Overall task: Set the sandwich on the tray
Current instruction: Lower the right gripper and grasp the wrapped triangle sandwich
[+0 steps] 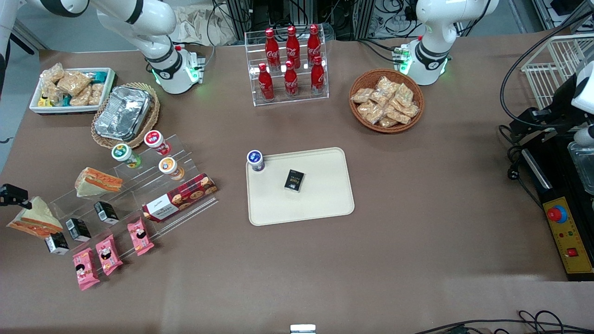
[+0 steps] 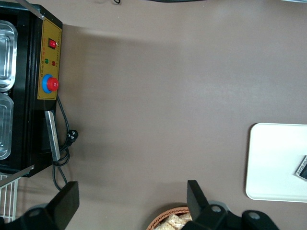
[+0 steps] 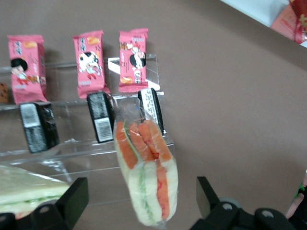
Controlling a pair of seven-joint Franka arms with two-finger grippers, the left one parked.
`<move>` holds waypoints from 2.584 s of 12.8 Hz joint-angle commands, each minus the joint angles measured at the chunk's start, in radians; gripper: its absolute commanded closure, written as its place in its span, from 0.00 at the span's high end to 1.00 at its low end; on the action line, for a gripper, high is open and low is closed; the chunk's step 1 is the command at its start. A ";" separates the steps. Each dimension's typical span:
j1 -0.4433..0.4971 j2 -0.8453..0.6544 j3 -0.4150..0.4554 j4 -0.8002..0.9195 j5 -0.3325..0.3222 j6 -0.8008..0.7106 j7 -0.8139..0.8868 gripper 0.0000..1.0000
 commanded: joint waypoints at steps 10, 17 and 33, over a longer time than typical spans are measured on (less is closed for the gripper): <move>-0.025 0.104 0.008 0.017 0.115 0.053 -0.173 0.98; -0.025 0.113 0.006 -0.026 0.111 0.090 -0.179 0.77; 0.133 -0.040 0.017 0.029 0.100 0.072 -0.201 0.48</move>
